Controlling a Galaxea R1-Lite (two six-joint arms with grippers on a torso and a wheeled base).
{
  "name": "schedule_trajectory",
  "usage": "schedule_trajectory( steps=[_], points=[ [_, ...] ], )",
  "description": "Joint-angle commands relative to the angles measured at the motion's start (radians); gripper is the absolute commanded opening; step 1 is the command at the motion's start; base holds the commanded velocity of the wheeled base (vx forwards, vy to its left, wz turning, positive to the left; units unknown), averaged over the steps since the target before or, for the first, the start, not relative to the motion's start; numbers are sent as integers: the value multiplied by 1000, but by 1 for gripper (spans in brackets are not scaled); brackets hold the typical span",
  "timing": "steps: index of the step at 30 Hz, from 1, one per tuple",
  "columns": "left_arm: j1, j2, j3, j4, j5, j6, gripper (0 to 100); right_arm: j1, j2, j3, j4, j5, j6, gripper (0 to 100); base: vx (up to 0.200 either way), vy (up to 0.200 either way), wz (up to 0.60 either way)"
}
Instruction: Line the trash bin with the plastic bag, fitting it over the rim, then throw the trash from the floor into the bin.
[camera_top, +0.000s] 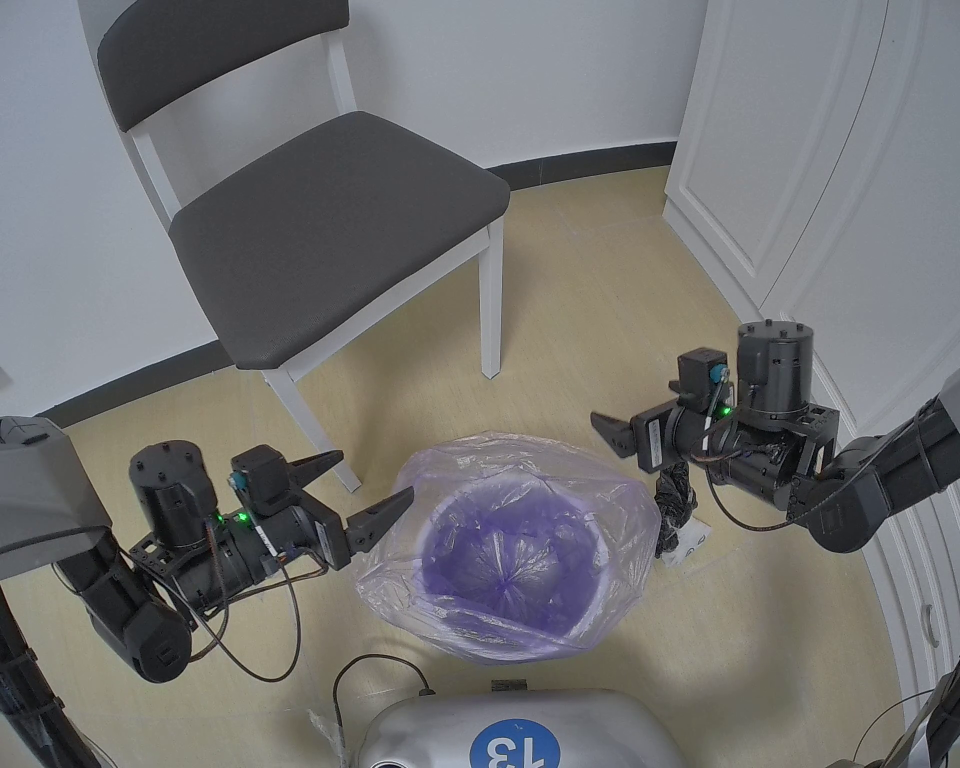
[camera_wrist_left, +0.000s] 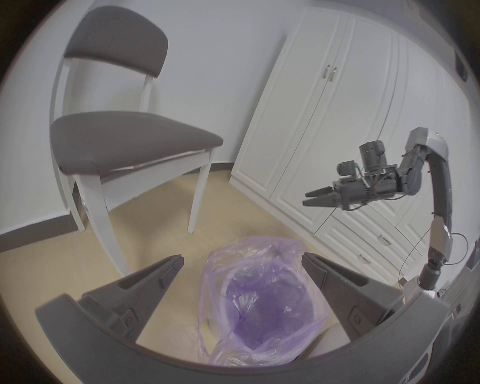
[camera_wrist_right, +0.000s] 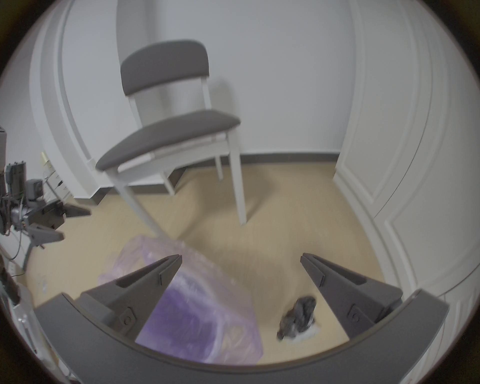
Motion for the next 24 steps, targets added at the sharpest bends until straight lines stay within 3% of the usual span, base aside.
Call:
schedule_trajectory(
  steps=[1,3,5,10,15,16,24],
  points=[
    [-73,11,-234,298,136,-1,100,26,16,-227,373,170,130,100,0,0,0],
    [-80,17,-297,387,155,-3,100,22,45,-310,490,210,147,100,0,0,0],
    [-80,28,-332,422,155,-3,100,18,82,-350,521,211,144,100,0,0,0],
    [-80,118,-399,451,158,5,100,-4,180,-385,508,202,103,100,0,0,0],
    [-64,209,-462,453,159,14,100,-43,240,-377,493,191,-15,100,0,0,0],
    [-50,229,-491,460,159,17,100,-50,259,-374,464,161,-38,100,0,0,0],
    [-16,272,-588,588,150,50,100,-91,312,-390,395,139,-95,100,0,0,0]
  ],
)
